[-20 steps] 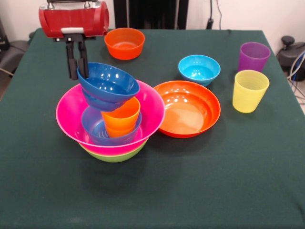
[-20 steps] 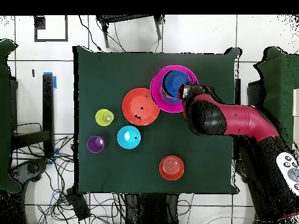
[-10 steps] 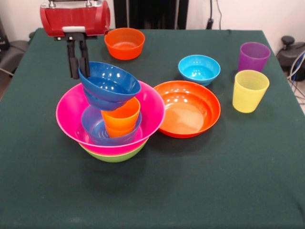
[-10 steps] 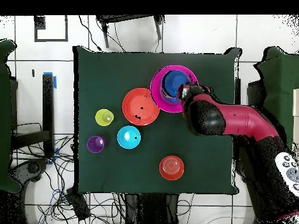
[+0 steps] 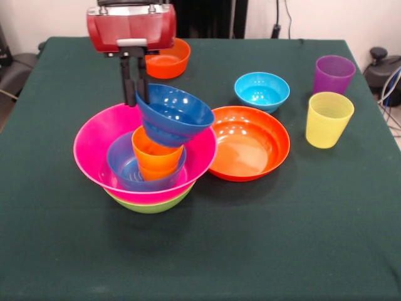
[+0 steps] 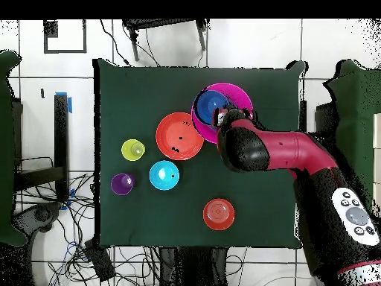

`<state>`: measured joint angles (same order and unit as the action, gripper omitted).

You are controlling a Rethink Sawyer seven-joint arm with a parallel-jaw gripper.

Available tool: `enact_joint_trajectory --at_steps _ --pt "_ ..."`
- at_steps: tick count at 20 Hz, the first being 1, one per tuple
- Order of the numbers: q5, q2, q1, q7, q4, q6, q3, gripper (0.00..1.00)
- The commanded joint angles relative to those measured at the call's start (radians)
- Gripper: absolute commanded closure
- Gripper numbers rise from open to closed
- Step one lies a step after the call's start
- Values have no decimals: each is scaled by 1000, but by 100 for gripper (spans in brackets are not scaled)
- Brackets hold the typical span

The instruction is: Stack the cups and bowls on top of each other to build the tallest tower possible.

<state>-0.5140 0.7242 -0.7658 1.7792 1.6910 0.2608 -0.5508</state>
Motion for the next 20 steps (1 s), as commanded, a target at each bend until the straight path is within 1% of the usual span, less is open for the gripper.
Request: enact_joint_trajectory --at_steps 1,11,16,20 --pt "-60 6 41 57 53 -34 57 100" --pt "-55 -1 23 40 53 -31 38 100" --pt "-42 3 -1 24 51 -17 13 100" --pt "-42 3 0 17 46 -1 13 100"
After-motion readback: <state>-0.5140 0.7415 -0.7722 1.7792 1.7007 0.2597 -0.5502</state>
